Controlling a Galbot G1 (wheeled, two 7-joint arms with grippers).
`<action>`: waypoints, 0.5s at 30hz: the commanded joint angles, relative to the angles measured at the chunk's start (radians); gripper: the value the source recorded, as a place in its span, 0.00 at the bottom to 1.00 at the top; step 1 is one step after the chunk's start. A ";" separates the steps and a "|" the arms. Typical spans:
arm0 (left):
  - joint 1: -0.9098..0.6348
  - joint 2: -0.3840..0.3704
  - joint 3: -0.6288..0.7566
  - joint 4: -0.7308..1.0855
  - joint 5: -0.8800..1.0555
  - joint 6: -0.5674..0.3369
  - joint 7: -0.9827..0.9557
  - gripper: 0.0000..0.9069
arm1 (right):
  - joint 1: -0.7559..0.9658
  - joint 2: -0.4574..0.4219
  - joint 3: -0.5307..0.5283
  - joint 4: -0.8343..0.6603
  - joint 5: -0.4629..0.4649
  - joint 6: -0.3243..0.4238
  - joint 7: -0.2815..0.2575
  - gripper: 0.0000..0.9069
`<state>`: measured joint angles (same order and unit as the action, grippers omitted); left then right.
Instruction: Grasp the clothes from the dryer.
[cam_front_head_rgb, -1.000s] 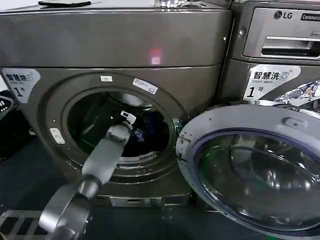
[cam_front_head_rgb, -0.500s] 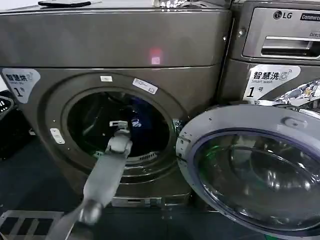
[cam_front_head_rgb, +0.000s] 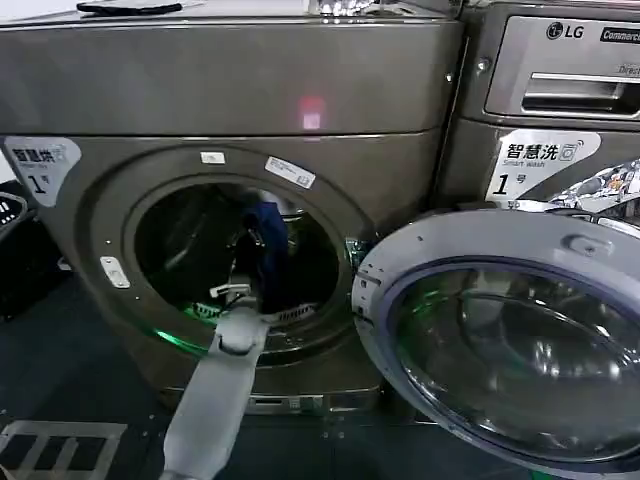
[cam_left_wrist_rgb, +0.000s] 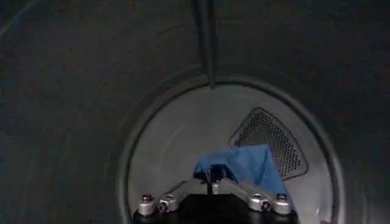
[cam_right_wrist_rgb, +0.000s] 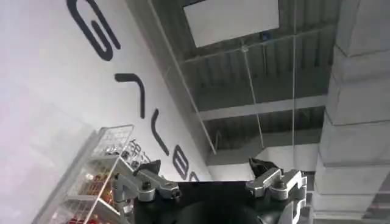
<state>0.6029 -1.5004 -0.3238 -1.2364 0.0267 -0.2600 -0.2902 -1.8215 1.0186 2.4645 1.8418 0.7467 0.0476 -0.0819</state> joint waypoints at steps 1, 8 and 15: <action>0.082 -0.009 -0.009 -0.100 0.010 -0.006 -0.023 0.00 | -0.001 -0.003 0.002 -0.007 0.000 0.006 0.004 1.00; 0.076 -0.009 -0.008 -0.110 0.004 0.004 -0.019 0.00 | 0.001 -0.004 0.001 -0.003 0.001 0.005 0.007 1.00; 0.075 -0.019 -0.004 -0.108 0.005 0.007 -0.014 0.00 | -0.005 0.002 0.011 -0.003 0.003 0.004 0.000 1.00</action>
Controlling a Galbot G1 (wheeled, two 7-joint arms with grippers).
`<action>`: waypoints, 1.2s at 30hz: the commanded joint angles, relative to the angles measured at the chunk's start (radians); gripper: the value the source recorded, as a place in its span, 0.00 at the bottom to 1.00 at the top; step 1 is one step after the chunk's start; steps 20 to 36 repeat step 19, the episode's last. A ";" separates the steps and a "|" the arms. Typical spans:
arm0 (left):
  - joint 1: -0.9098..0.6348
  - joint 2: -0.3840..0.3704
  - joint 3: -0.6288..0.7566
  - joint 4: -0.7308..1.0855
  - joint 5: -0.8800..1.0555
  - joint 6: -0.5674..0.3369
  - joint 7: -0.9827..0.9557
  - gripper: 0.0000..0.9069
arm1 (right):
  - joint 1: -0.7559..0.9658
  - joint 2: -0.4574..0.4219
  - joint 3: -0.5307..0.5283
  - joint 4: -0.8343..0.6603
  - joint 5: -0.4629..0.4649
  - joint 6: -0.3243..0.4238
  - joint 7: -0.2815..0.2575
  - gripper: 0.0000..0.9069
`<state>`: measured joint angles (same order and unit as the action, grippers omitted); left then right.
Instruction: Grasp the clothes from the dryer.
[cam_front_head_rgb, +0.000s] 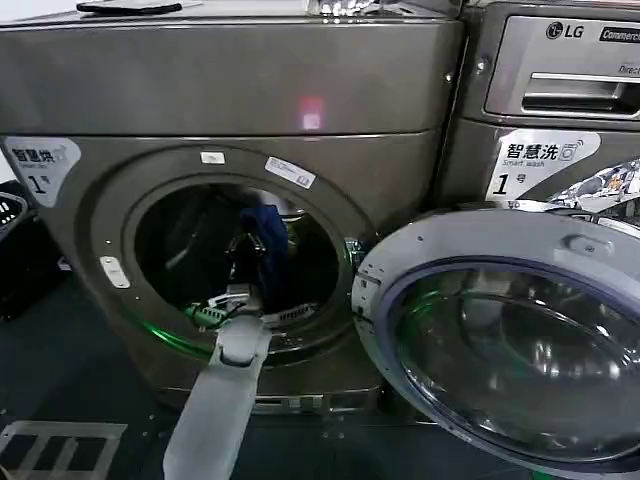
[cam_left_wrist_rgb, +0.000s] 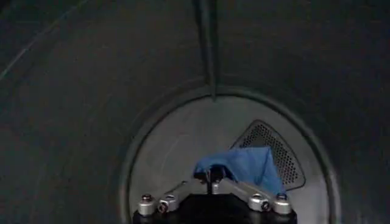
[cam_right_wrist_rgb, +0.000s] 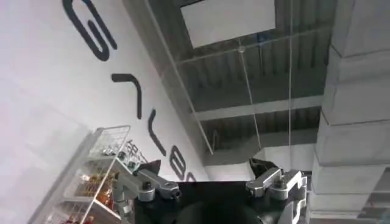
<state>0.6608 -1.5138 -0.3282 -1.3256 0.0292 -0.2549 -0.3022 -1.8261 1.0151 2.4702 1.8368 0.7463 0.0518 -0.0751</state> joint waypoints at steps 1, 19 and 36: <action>0.019 -0.007 0.000 -0.021 0.003 0.003 -0.002 0.00 | 0.001 0.006 0.006 0.004 0.005 -0.003 -0.008 1.00; 0.024 0.002 0.002 -0.026 0.000 0.019 0.012 0.00 | 0.011 0.001 -0.001 0.005 0.009 -0.006 -0.012 1.00; 0.024 0.002 0.002 -0.026 0.000 0.019 0.012 0.00 | 0.011 0.001 -0.001 0.005 0.009 -0.006 -0.012 1.00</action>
